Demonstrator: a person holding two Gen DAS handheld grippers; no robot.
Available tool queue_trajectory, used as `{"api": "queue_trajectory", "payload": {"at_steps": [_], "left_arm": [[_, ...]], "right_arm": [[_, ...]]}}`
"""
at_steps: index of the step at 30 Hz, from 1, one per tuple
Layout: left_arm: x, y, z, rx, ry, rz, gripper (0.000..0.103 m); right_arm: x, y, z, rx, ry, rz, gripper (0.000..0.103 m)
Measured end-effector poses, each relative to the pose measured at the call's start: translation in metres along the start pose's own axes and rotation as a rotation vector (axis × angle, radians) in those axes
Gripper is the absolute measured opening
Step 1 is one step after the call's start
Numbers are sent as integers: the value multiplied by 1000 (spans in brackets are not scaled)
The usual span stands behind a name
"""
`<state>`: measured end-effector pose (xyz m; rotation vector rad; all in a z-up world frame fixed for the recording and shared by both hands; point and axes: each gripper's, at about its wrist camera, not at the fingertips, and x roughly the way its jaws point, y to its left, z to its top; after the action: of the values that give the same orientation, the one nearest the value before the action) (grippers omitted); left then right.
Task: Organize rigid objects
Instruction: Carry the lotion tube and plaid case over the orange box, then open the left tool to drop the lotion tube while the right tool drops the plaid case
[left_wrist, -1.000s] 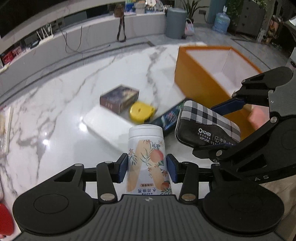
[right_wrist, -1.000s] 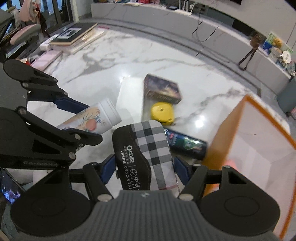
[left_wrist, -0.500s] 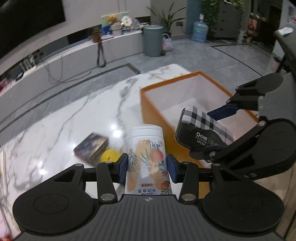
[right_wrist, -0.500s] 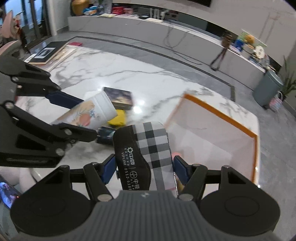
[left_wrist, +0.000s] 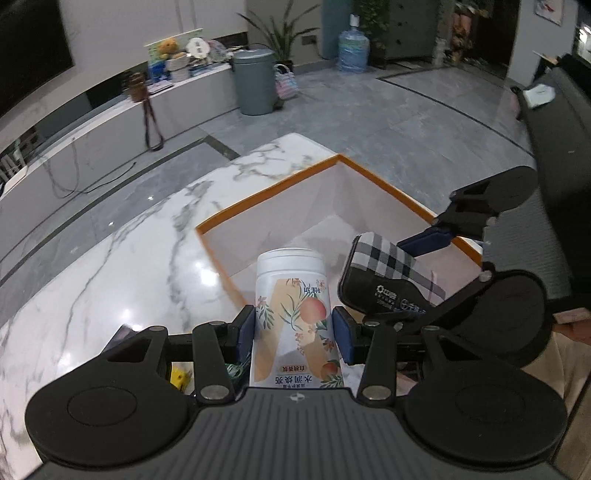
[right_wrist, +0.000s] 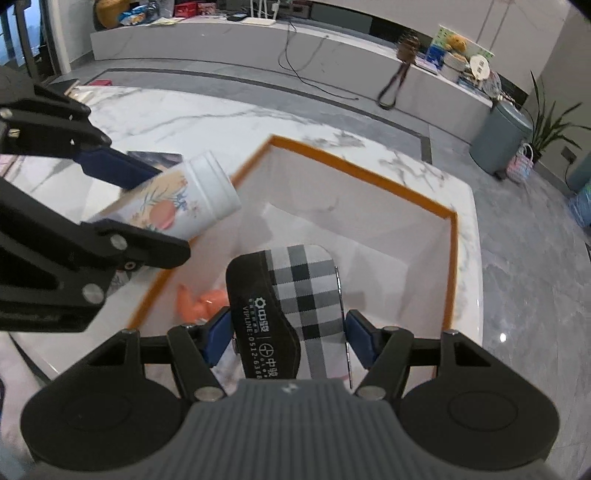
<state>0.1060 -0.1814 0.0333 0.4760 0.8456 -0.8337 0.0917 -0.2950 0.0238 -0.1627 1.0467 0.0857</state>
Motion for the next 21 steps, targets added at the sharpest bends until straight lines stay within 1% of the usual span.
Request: {"api": "queue_trajectory", "payload": {"at_steps": [3,5,12,21], "left_arm": [[10,-8,5,51,8,-1,51],[18,-10,8,66,18,-2,51],[45,-11,15,46,39,-26,51],[65,-6,12,65,64,-17,51]], "right_arm": [[11,-11,-3,19,12,3,66],[19,-16,-4,27,22,4,65],[39,-18,-6,3,42,11,65],[56,-19,-2,-25,37,3,65]]}}
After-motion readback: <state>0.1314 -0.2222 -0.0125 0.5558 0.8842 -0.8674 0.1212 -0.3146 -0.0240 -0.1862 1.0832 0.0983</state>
